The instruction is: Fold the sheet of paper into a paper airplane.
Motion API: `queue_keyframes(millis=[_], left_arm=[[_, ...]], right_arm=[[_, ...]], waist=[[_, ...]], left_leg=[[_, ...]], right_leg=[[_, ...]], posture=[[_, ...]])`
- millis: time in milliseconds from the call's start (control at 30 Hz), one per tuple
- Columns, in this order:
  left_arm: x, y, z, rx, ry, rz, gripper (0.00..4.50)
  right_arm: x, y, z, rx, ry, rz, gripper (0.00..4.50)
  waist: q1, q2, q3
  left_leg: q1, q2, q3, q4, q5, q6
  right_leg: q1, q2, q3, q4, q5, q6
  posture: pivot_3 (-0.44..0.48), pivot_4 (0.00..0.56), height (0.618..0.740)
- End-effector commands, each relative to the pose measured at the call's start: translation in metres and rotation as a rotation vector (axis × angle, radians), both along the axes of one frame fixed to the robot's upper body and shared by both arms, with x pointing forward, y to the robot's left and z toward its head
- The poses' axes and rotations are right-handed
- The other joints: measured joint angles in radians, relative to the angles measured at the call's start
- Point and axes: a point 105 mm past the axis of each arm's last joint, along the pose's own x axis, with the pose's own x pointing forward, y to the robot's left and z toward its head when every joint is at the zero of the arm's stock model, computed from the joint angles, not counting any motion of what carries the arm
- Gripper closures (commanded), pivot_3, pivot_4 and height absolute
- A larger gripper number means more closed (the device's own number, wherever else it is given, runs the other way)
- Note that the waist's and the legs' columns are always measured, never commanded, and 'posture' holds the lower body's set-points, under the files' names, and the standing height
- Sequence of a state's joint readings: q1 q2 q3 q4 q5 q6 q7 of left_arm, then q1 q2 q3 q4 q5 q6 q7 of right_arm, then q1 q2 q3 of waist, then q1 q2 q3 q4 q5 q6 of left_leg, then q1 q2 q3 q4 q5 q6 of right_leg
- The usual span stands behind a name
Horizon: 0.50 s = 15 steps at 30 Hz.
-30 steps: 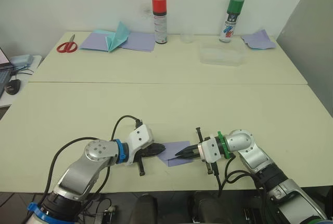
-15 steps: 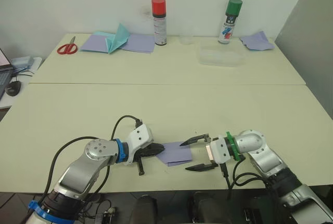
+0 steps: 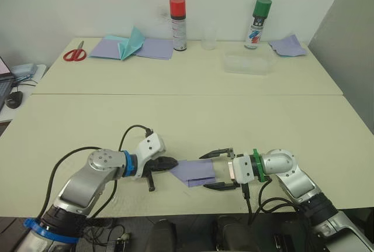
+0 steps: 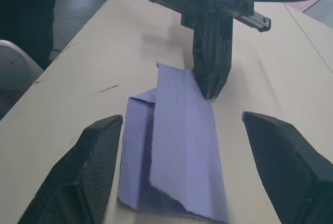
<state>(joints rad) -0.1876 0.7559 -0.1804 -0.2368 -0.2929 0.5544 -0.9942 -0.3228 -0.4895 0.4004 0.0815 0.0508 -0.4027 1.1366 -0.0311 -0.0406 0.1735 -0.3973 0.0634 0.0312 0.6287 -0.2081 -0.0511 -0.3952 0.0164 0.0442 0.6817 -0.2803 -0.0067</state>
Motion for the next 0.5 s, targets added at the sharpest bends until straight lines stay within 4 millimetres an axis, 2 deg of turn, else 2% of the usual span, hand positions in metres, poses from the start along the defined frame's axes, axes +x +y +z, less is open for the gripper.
queue_keyframes(millis=[33,200,500], left_arm=[[-0.005,0.000,-0.005,0.009,0.031,-0.021,4.50],[-0.010,-0.006,-0.017,0.020,0.041,-0.035,4.50],[-0.008,-0.005,-0.018,0.024,0.032,-0.045,4.50]], right_arm=[[-0.006,0.004,0.002,0.008,-0.005,0.004,0.65],[-0.005,0.019,0.000,0.041,0.011,-0.015,0.65],[0.002,0.041,0.010,0.075,-0.027,-0.036,0.65]], waist=[[0.000,0.000,0.000],[0.001,0.000,0.000],[0.001,0.000,0.000]], left_leg=[[0.000,0.000,0.000,0.000,0.000,0.000],[0.000,0.000,-0.001,-0.001,0.000,0.000],[0.000,0.000,-0.001,0.000,0.000,0.000]], right_leg=[[0.000,0.000,0.000,0.000,0.000,0.000],[0.000,0.000,0.000,0.000,0.000,-0.001],[0.000,0.000,0.000,0.000,0.000,0.000]], posture=[[0.000,0.150,0.740],[0.000,0.150,0.740],[0.000,0.150,0.740]])
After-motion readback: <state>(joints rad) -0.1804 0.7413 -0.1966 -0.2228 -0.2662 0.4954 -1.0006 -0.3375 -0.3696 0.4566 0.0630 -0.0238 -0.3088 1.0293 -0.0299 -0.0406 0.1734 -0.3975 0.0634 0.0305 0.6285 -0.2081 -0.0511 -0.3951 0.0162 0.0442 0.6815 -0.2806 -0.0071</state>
